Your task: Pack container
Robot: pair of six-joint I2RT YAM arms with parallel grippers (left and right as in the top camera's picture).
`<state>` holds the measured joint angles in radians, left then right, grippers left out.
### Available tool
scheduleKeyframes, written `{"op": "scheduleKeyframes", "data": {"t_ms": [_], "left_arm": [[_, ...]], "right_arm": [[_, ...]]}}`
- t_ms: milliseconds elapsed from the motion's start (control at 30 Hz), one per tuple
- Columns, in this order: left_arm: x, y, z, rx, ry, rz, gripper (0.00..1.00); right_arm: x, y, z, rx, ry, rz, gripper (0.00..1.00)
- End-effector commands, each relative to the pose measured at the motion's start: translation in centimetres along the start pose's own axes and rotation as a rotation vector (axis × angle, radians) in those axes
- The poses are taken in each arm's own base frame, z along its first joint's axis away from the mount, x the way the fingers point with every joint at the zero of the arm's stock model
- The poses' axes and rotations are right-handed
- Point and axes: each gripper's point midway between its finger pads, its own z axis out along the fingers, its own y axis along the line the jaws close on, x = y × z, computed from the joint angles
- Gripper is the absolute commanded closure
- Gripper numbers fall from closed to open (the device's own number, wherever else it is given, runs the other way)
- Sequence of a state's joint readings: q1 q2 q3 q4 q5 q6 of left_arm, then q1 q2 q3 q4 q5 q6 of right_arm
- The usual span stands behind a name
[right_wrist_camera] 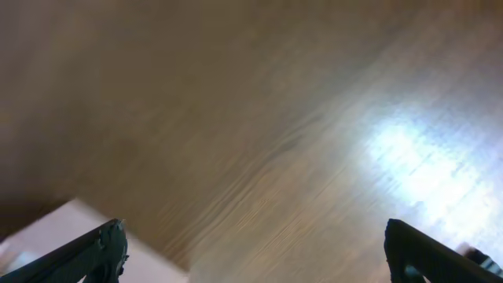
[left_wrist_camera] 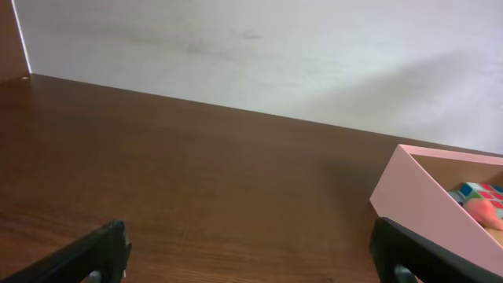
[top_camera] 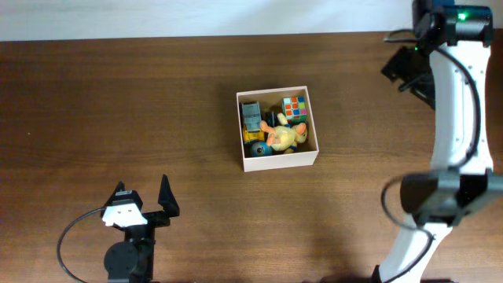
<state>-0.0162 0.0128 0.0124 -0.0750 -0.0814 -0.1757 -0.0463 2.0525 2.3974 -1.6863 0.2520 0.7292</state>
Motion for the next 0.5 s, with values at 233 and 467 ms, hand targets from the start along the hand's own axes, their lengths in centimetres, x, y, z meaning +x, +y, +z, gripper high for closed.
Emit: {"op": "scheduleKeyframes", "data": {"t_ms": [233,467], "left_arm": [[0.1,-0.1,0.0,0.008,0.001,0.019,0.01],[0.1,-0.1,0.0,0.008,0.001,0.019,0.01]], "right_arm": [[8.0,1.1,-13.7,-0.292,-0.176,-0.186,0.01],[16.1,-2.3,-15.3,-0.351,-0.143,-0.384,0.01]]}}
